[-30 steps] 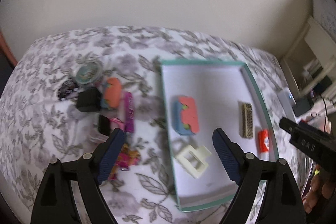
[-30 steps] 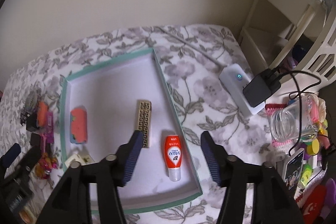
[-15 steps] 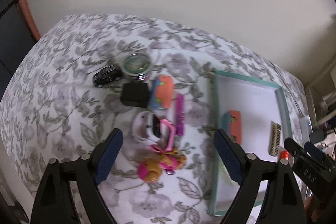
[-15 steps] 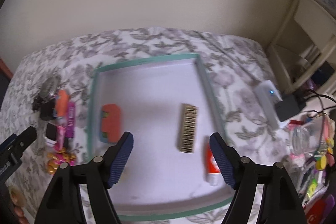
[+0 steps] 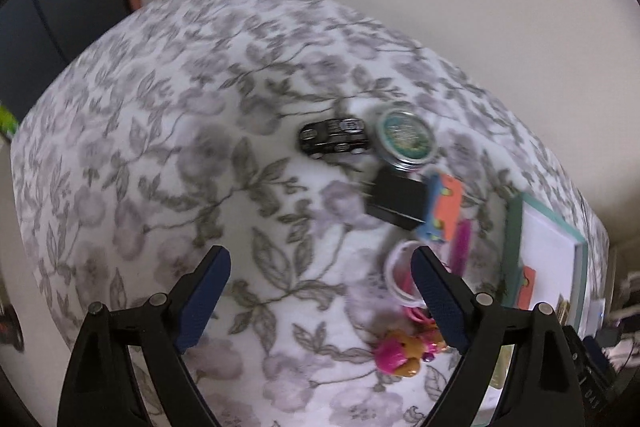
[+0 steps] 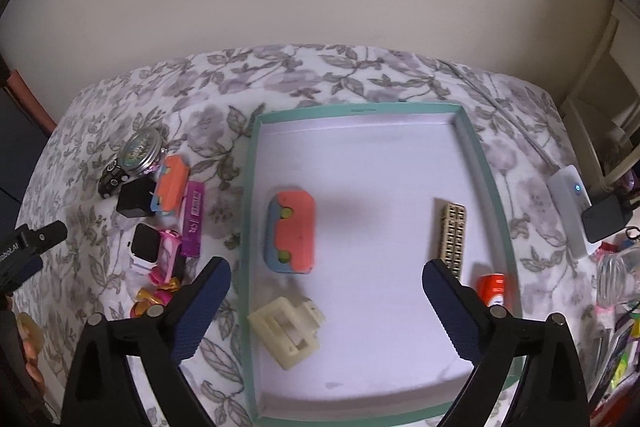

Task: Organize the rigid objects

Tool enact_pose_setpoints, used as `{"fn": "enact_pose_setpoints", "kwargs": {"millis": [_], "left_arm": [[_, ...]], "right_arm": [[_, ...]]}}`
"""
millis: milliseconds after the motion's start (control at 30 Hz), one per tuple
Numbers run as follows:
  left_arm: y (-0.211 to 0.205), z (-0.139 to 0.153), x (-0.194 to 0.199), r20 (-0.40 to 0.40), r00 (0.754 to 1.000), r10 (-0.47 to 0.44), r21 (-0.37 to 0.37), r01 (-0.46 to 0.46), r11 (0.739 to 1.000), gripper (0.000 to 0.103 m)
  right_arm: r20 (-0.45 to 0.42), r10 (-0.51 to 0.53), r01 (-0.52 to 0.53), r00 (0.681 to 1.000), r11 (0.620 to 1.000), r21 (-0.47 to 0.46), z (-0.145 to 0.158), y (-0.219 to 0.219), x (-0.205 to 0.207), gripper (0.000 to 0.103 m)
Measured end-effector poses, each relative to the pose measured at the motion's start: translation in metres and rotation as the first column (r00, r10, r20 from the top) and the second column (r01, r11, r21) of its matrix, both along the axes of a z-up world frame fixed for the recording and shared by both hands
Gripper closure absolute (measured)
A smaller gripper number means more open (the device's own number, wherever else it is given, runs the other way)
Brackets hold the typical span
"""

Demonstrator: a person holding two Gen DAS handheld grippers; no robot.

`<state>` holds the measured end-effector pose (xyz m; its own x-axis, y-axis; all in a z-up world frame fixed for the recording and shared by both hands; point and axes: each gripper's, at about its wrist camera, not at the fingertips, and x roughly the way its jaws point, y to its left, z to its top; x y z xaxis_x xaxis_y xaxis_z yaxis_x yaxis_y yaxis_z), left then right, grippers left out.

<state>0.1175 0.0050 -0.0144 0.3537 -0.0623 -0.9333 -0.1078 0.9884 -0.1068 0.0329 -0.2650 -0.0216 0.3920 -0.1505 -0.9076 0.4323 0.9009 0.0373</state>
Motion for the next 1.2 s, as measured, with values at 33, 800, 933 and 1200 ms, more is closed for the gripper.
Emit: {"fn": "enact_pose_setpoints", "kwargs": {"millis": [33,800,933,1200], "left_arm": [[0.006,-0.002,0.001,-0.004,1.000,0.018,-0.005,-0.018,1.000,0.011],[0.014,-0.036,0.006,-0.133,0.991,0.013,0.036,-0.008,0.999,0.006],[0.023,-0.046,0.008,-0.165,0.986,0.036,0.038,-0.030,0.999,0.006],[0.028,-0.045,0.009,-0.168,0.984,0.061,0.012,-0.059,0.998,0.006]], "right_arm": [[0.002,0.005,-0.005,1.000,1.000,0.004,-0.001,0.003,0.002,0.003],[-0.057,0.277,-0.269,0.959,0.955,0.127,-0.041,0.103,0.039,0.002],[-0.080,0.304,-0.290,0.949,0.945,0.152,-0.051,0.112,0.041,0.002],[-0.101,0.368,-0.346,0.924,0.919,0.188,-0.064,0.125,0.044,0.002]]}}
